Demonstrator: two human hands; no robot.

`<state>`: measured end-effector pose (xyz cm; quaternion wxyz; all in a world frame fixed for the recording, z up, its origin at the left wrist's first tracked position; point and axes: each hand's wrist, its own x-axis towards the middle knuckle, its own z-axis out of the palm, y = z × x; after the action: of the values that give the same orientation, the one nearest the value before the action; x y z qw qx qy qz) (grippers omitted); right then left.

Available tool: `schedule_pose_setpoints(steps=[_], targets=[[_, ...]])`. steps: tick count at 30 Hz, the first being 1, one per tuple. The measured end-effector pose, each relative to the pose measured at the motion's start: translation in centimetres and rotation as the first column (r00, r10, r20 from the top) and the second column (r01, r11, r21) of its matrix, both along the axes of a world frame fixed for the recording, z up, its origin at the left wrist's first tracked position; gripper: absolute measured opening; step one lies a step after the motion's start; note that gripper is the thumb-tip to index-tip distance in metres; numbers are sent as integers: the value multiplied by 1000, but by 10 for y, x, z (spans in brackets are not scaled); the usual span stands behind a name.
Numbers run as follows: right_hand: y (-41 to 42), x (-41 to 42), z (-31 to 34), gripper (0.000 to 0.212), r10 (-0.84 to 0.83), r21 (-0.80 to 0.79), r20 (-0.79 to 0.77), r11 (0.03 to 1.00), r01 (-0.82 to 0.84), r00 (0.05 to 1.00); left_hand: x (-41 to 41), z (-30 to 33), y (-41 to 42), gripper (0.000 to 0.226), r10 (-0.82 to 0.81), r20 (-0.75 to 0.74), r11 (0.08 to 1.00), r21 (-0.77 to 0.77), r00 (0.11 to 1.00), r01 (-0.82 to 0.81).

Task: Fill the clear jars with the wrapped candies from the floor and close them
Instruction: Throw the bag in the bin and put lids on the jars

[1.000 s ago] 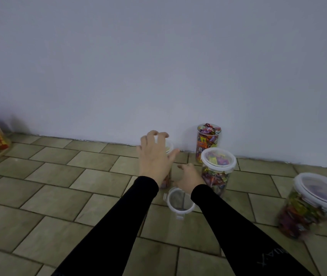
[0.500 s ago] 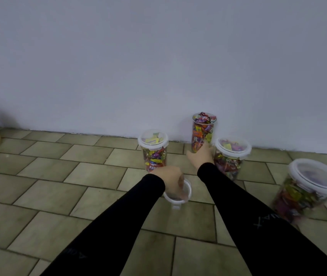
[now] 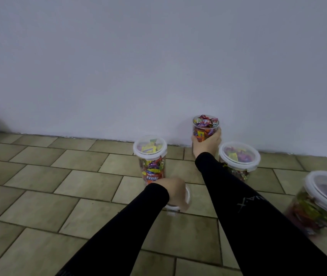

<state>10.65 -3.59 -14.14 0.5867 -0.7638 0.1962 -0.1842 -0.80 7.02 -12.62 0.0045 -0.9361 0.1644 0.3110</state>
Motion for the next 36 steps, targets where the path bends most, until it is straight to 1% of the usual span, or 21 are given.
schedule_pose_setpoints(steps=[2,4,8,10,12,14,16,17,18,19,21,22,24,25,26,28,30,31,33,34,36], targets=[[0,-3,-4,99,3,-36,-2,999,-3,1000,-1,5,6,31,92,86,987,-140,992,-80],[1,-11,-5,101,12,-40,4,999,-11,1000,-6,13,9,29,159,176,967,-227,971,-117],[8,-35,-9,99,49,-39,-9,998,-49,999,-24,24,13,28,298,346,899,-414,889,-141],[12,-48,-8,96,79,-36,-27,996,-80,997,-36,24,15,29,330,504,881,-468,798,-69],[14,-60,-7,96,133,-11,-45,991,-134,990,-48,26,15,46,302,674,895,-444,674,43],[14,-70,-8,95,188,48,-37,981,-186,982,-57,33,15,58,287,754,907,-412,591,86],[12,-80,-13,86,211,99,5,973,-210,978,-62,46,17,50,343,758,881,-464,555,88],[12,-86,-15,79,204,111,17,972,-205,979,-64,54,17,40,392,731,845,-526,558,94],[11,-95,-14,75,206,110,28,972,-208,978,-65,63,17,32,442,682,795,-599,583,98],[11,-101,-17,79,222,119,29,967,-224,975,-66,72,17,26,486,611,733,-674,625,89],[8,-112,-20,99,300,120,28,946,-302,953,-64,84,14,20,550,468,595,-801,691,69],[6,-118,-21,98,351,130,27,927,-352,936,-60,87,11,19,573,410,532,-845,709,58],[1,-135,-19,64,471,122,59,872,-475,880,-50,88,5,22,589,325,448,-893,740,36],[-3,-144,-18,52,520,111,61,845,-523,852,-45,86,1,25,586,291,422,-907,756,22],[-9,-151,-20,47,547,69,39,833,-549,836,-41,83,-4,28,591,260,403,-915,764,-1],[-19,-162,-17,49,586,-15,7,810,-586,810,-33,76,-13,31,620,224,400,-915,752,-58],[-28,-165,-15,61,620,-52,-27,783,-620,784,-26,67,-19,42,657,257,454,-885,709,-100],[-32,-166,-14,71,627,-55,-31,776,-628,778,-23,63,-22,47,670,301,500,-859,678,-112],[-39,-166,-12,99,625,-52,-61,777,-627,779,-20,57,-25,51,684,398,594,-790,611,-151],[-41,-167,-9,105,610,-50,-85,787,-615,787,-19,55,-26,50,690,425,623,-760,586,-183],[-46,-167,-9,95,587,-54,-89,804,-592,805,-17,53,-28,49,693,435,653,-717,575,-244]])
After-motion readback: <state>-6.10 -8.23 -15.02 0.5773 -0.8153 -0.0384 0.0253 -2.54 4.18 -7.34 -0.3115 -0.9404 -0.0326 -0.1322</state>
